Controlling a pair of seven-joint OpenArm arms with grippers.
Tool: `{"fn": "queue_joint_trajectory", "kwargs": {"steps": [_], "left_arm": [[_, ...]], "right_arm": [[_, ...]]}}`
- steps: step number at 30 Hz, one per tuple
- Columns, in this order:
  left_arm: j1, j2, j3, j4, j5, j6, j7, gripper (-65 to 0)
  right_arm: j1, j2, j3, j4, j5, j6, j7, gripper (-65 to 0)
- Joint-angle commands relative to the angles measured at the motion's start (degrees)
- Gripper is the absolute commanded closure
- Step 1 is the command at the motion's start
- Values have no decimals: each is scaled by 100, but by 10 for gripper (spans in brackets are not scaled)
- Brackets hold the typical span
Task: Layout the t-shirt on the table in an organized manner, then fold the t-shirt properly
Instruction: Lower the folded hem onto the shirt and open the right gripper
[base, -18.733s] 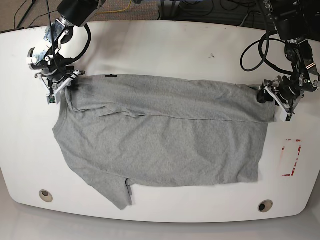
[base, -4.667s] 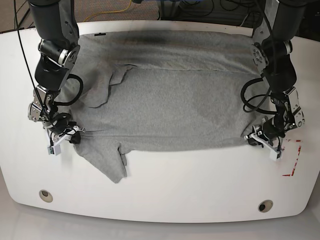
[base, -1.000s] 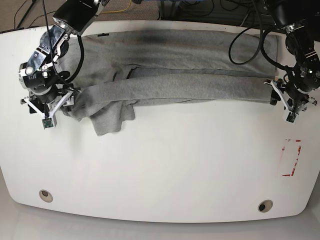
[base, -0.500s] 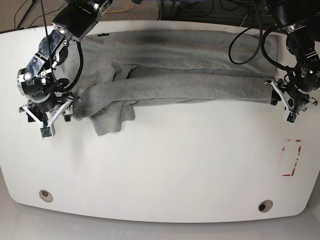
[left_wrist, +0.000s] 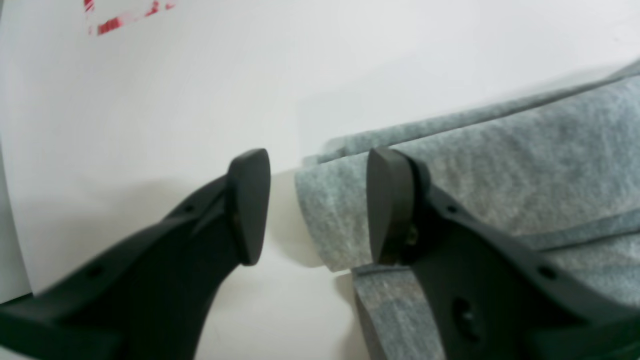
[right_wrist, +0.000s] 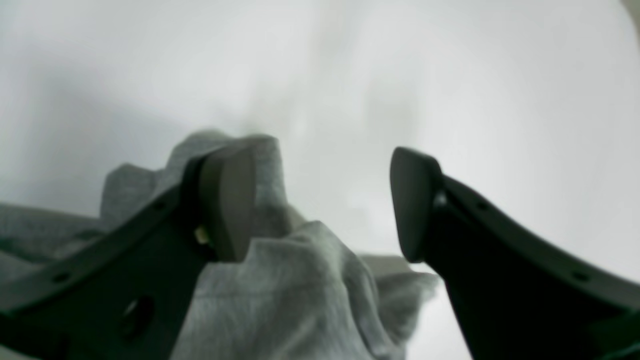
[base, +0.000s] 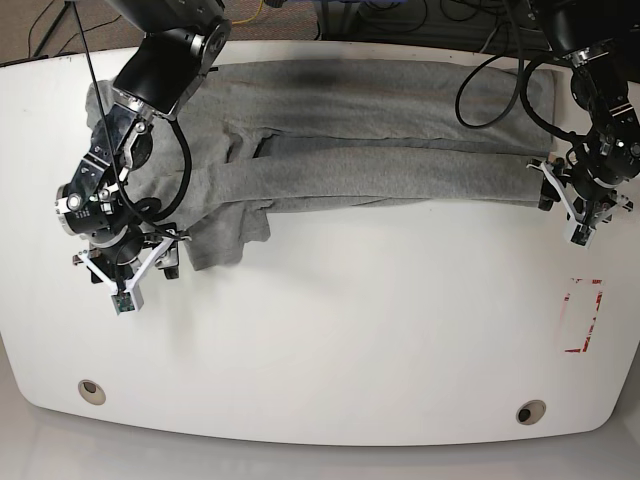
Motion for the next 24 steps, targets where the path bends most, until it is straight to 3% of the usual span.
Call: {"fn": "queue_joint_trajectory", "kwargs": {"steps": [1, 11, 24], "left_arm": [[-74, -96, -23, 90, -40, -1, -107, -294], [-74, -96, -40, 81, -40, -1, -107, -294], [-74, -96, -40, 81, -40, -1, -107, -294]], "right_arm": [[95, 91, 11, -235, 44, -3, 170, -398], [-520, 249, 20, -182, 44, -3, 231, -260], [-1496, 214, 477, 433, 44, -3, 231, -255]]}}
